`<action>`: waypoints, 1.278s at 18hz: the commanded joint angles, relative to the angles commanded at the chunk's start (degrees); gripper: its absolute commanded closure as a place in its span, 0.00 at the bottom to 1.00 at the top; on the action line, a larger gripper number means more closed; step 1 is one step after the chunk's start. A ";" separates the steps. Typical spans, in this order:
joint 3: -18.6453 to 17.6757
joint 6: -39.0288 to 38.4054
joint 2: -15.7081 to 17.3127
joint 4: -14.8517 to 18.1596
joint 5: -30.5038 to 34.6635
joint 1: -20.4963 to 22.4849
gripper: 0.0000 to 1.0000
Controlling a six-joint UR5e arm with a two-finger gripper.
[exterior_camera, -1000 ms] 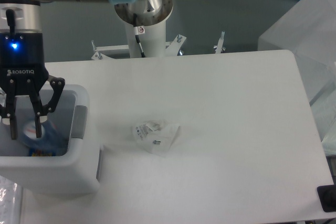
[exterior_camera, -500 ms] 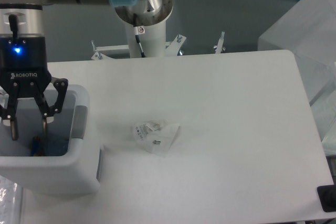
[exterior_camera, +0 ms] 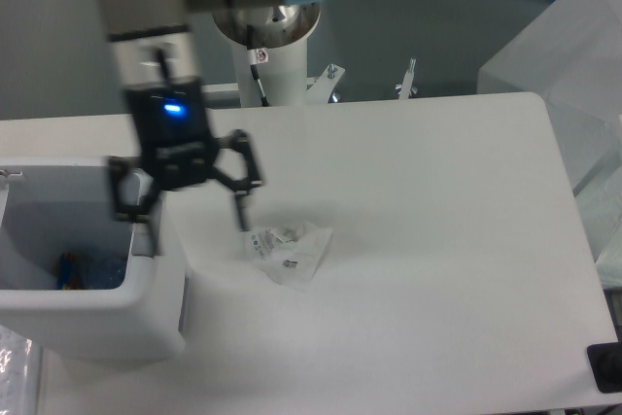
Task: Place the trash in the trash can
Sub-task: 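Move the gripper from the bin over the white plastic wrapper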
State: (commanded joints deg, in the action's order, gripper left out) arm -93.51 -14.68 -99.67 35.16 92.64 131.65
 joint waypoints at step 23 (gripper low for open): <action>-14.41 22.64 -8.70 0.62 1.93 7.04 0.00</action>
State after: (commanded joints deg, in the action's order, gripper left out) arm -107.93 7.97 -108.37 35.77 94.57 138.69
